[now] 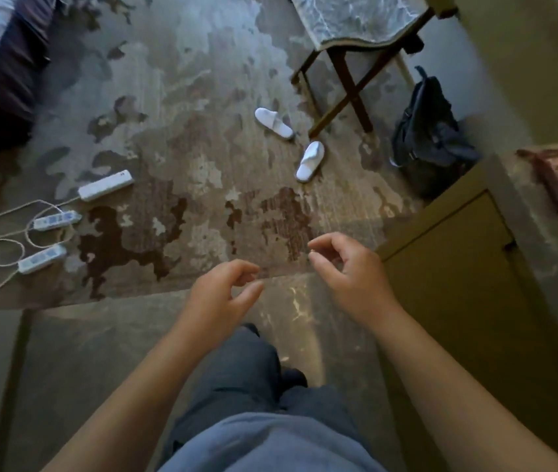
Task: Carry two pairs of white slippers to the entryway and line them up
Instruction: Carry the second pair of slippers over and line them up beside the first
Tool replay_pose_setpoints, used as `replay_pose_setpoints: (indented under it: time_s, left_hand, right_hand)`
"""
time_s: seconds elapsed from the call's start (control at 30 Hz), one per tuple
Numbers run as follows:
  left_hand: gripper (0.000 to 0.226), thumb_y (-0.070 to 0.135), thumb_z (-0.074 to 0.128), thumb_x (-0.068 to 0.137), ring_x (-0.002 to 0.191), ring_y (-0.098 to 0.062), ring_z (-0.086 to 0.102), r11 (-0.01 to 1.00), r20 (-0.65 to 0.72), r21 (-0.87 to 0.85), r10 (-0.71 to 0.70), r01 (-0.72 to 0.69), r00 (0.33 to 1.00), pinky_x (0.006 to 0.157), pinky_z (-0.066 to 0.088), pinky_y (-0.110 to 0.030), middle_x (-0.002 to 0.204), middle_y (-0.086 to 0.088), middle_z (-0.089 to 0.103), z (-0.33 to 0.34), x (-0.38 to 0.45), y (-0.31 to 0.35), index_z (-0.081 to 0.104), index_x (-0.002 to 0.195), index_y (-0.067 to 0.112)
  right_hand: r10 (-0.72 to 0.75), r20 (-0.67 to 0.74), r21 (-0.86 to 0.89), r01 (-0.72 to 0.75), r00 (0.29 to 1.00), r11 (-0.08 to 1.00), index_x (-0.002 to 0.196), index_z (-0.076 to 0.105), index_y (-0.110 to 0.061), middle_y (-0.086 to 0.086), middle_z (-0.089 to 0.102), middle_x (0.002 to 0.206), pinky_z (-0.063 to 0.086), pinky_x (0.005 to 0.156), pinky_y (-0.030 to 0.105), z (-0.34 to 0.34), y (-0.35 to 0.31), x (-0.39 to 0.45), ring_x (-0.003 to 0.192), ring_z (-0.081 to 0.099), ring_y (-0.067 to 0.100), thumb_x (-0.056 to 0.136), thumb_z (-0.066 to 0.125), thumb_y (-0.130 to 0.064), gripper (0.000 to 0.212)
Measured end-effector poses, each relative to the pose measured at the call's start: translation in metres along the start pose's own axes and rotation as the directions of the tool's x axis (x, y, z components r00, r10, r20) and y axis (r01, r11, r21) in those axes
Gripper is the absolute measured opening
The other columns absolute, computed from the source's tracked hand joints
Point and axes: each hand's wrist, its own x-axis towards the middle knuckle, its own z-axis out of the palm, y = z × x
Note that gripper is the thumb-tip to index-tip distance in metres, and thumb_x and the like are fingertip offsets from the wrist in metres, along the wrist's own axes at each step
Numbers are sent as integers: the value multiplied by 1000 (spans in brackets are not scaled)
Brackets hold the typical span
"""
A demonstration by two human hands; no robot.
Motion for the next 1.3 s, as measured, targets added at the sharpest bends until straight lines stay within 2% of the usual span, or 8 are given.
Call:
replay_pose_setpoints:
  time_s: [0.13,0.2,0.37,0.63,0.83,0.93,1.07,1.3]
  left_hand:
    - [20,16,57,82,92,-17,58,983,-57,-100,-157,151,986,83,47,-31,93,-1,61,-15,59,-22,60,102,14]
    - [17,15,57,82,90,-16,59,977,-69,-124,-184,174,981,81,47,-30,89,3,61,-27,104,-32,60,99,16]
    - [23,19,55,84,91,-11,57,992,-10,-92,-91,89,996,79,44,-22,94,3,61,-74,233,-24,58,106,16]
    - [26,25,53,85,91,-12,55,999,16,-35,0,1,1000,82,46,-28,97,5,58,-124,428,15,57,109,17]
    - [24,23,54,85,89,-13,56,994,49,-28,-105,106,993,77,42,-25,95,2,60,-121,547,-18,58,106,15]
    - [25,22,54,85,91,-15,55,983,36,-22,-180,180,983,80,43,-27,102,-4,63,-117,610,-38,58,107,12]
    - [25,23,53,85,97,-18,55,971,125,30,-239,237,963,85,44,-31,108,-8,62,-108,680,-63,58,107,12]
    - [26,26,52,86,102,-20,56,958,191,-21,-277,287,941,88,42,-31,113,-7,62,-31,818,-135,57,107,13]
  right_hand:
    - [-30,63,10,29,998,1000,92,59,-21,-7,57,85,40,65,2,2,-3,92,78,52,0,85,53,-19,9]
    - [-23,54,12,22,998,1000,88,56,-27,-12,55,83,41,66,4,5,0,138,79,53,0,85,53,-19,9]
    - [77,29,25,-78,997,997,88,58,-23,-6,58,83,43,67,6,5,4,234,79,54,2,86,53,-14,10]
    - [325,6,65,-325,946,944,93,57,-25,-7,60,88,45,70,16,-19,25,357,85,56,5,86,53,-17,11]
    - [403,-14,83,-401,915,912,91,58,-23,-9,59,86,42,69,13,-27,64,477,86,55,4,86,53,-14,11]
    - [437,-35,78,-433,899,898,91,58,-19,-11,57,82,41,70,14,-30,90,555,82,54,6,85,54,-10,11]
    - [527,-71,65,-524,847,849,98,59,-9,-8,55,80,40,71,22,-17,123,638,75,51,4,83,56,-10,15]
    - [638,-100,-9,-641,764,767,106,55,-6,6,56,97,38,79,27,44,250,752,92,52,19,82,58,-11,25]
